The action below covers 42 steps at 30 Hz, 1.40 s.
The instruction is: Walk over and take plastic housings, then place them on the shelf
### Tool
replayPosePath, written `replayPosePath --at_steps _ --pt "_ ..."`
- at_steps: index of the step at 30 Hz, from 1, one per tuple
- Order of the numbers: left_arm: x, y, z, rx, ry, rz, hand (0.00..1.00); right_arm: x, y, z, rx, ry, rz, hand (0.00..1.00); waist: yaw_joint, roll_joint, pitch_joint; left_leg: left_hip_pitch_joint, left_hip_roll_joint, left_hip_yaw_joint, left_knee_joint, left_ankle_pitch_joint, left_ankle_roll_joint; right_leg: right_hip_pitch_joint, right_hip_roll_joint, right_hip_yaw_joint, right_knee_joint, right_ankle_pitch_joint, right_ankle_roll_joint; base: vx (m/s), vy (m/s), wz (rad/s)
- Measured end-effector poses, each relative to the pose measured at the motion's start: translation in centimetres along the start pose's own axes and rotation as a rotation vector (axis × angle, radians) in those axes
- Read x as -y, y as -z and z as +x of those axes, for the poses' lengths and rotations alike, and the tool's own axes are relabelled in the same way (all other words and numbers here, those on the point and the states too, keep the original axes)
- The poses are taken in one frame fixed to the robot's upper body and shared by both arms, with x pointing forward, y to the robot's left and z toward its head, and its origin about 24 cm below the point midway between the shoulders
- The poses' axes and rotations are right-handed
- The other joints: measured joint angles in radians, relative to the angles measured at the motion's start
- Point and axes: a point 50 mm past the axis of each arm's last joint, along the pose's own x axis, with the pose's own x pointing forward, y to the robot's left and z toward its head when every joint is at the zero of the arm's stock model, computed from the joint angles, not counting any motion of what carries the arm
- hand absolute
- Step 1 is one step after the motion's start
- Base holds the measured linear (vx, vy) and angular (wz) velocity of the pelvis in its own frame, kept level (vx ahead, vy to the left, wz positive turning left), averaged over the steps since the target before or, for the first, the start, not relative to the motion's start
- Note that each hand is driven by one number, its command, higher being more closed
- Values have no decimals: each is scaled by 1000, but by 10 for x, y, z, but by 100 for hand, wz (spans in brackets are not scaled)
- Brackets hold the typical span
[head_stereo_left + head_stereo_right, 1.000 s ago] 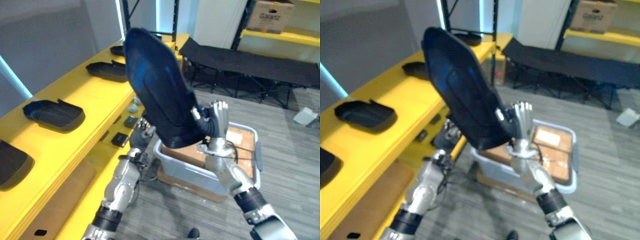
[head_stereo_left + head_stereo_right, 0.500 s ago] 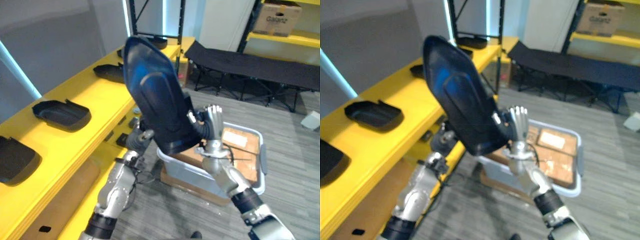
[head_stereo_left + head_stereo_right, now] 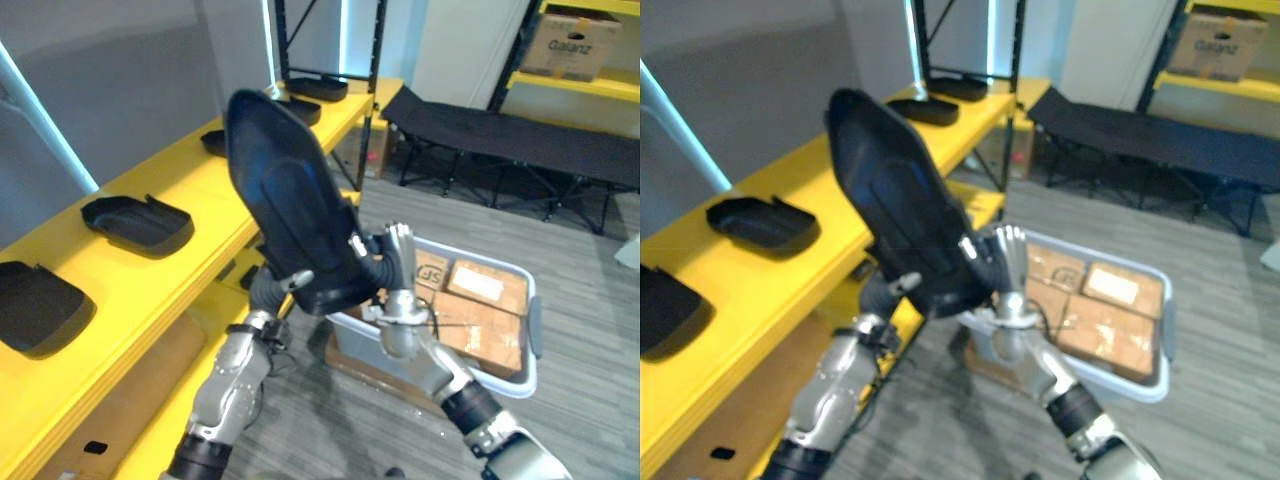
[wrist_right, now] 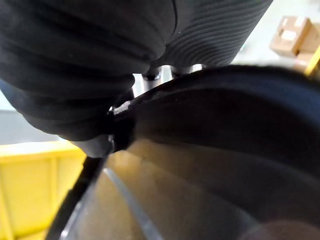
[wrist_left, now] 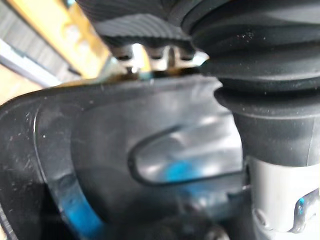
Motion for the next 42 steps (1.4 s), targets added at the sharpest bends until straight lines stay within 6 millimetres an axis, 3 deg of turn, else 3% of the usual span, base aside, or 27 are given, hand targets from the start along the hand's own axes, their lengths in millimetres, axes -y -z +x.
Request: replayPosePath --at_steps 13,18,19,25,29,32,38,42 --pt "-16 9 1 7 -151 -145 100 -22 -21 -17 -31 -38 165 100 -4 -8 -23 -3 0 5 0 0 0 -7 0 3 0 -1 -1 -5 21 0" --pt "-18 6 0 37 -162 -286 100 -26 -30 -19 -8 -35 223 100 -28 -9 -23 -3 1 7 -1 0 -1 -10 0 3 0 -3 -5 0 0 0" --pt "-18 5 0 43 -160 -294 100 -26 -30 -19 -8 -34 228 0 -29 -9 -23 -3 1 8 -1 0 -1 -10 0 3 0 -3 -5 0 0 0" --pt "-18 3 0 81 -161 -329 100 -24 -29 -29 -73 -33 316 0 -40 -9 -23 -3 2 9 -1 -1 -2 -10 1 3 0 -3 -4 0 0 0" --pt "-26 -22 -12 256 -253 -278 100 -25 -15 -59 -244 -117 369 0 -42 -9 -23 -3 5 10 -1 -4 -4 -10 3 6 0 -2 -3 0 0 -1" --pt "-27 -34 -29 351 -327 -145 100 -19 -23 -65 -298 -150 531 0 -40 -9 -23 -3 7 10 -1 -5 -5 -10 6 6 0 -9 -5 0 0 0" --pt "-66 -50 -62 471 -662 94 100 40 -19 -38 -241 109 706 0 -40 -8 -22 10 9 25 -3 -7 -6 -9 10 24 0 -10 -4 -1 2 -6" --pt "-82 -60 -77 514 -817 266 100 77 -2 -37 -249 268 667 0 -42 -7 -22 15 12 37 -2 -13 -7 -9 12 35 0 -12 -2 -6 33 -8"
